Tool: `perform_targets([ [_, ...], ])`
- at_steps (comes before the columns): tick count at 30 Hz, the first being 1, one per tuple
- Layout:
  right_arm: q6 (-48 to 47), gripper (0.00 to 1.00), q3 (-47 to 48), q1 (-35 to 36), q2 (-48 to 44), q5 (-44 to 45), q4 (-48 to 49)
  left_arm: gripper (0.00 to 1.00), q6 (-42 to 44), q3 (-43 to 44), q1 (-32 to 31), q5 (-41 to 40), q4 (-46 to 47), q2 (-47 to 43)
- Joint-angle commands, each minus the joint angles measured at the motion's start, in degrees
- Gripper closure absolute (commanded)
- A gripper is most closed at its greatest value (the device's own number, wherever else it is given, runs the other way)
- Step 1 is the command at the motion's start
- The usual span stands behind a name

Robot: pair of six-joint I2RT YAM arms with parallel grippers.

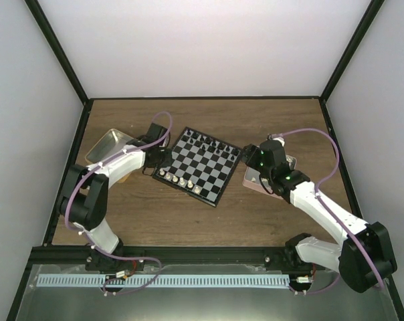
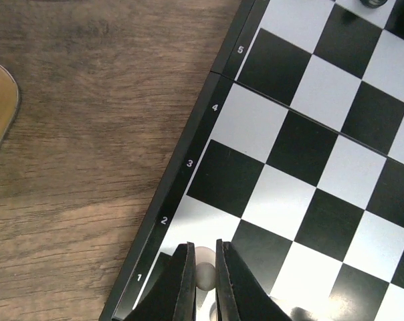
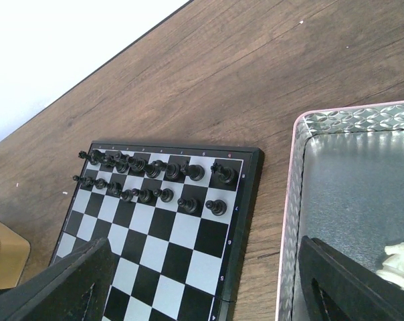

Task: Set up the chess pieces on the board
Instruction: Place the chess piece on the chessboard.

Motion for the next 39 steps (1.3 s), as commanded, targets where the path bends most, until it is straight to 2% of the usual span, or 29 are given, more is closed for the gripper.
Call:
perform_targets([
  [1, 0.2, 0.22, 0.52, 0.04, -0.85, 1.62, -0.27, 0.93, 1.27, 2.3, 1.12, 2.94, 0.28, 1.23],
  [5, 0.44, 0.22, 0.18, 0.04, -0.74, 1.07, -0.09, 0.92, 1.07, 1.94, 1.2, 4.63, 0.69, 2.54],
  [14, 0.05, 0.22, 0.21, 0.04, -0.36, 0.75, -0.11, 0.91, 0.39, 1.76, 1.2, 1.22, 1.36, 3.96],
  [26, 0.27, 0.22, 0.53, 0.04, -0.77, 0.66, -0.7, 0.89, 0.39, 1.62, 1.2, 1.06, 2.41, 4.87],
  [34, -0.32, 0.22, 0.84, 0.0, -1.1, 0.91, -1.22, 0.8, 0.73, 1.44, 1.2, 1.31, 1.95, 4.6],
  [39, -0.39, 0.22, 0.99, 0.04, -1.59, 1.13, -1.85, 0.79, 0.72, 2.17, 1.2, 1.29, 1.3, 3.7],
])
